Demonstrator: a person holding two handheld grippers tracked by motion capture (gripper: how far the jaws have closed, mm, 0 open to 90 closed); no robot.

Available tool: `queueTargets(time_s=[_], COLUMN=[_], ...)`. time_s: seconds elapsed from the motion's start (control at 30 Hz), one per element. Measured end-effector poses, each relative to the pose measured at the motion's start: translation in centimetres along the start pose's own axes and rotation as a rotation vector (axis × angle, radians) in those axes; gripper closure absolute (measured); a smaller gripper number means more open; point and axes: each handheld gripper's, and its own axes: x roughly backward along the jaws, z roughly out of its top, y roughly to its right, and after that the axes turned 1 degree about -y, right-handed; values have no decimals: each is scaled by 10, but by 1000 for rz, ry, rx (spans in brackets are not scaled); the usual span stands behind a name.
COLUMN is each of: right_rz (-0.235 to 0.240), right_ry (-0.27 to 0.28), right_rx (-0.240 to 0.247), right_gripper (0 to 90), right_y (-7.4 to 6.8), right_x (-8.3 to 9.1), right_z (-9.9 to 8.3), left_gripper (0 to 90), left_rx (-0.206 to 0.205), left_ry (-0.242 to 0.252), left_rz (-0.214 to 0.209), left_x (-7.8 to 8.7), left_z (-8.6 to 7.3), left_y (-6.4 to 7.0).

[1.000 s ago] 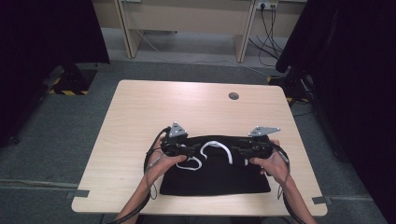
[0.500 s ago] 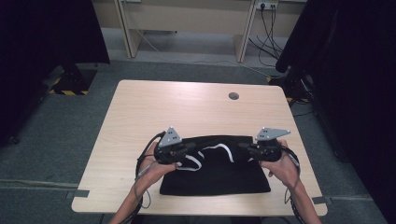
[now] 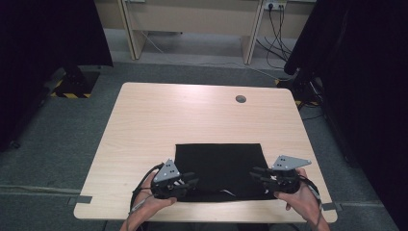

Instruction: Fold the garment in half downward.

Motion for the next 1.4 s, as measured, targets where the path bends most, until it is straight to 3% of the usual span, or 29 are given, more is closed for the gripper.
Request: queueTargets(time_s=[0.13, 0.2, 0.33, 0.43, 0.5, 0.77, 1.0, 1.13, 1.4], right_rz=[-13, -10, -12, -22, -33, -63, -101, -124, -142], right_ry=[-9, -26, -72, -108, -116, -115, -82, -108, -71], right_rx=[-28, -34, -55, -65, -63, -51, -87, -78, -92], right_gripper=[631, 609, 585, 576, 574, 504, 456, 436, 436], right_y=[5, 6, 9, 11, 12, 9, 15, 15, 17], right_x=[-6, -14, -33, -43, -46, -42, -39, -42, -38], right_z=[-1, -3, -13, -21, -26, -26, -26, -34, -43], left_gripper=[448, 418, 398, 397, 398, 397, 290, 263, 263], left_rx=[37, 43, 54, 27, 20, -40, -15, -7, -31], left_ry=[29, 24, -53, -133, -161, -191, -141, -162, -198], left_rz=[14, 34, 92, 155, 180, 209, 247, 268, 271], left_x=[3, 2, -9, -16, -17, -17, -8, -5, -11], left_z=[5, 5, -5, -16, -23, -29, -25, -30, -34], left_y=[-2, -3, -7, -9, -10, -6, -10, -14, -10])
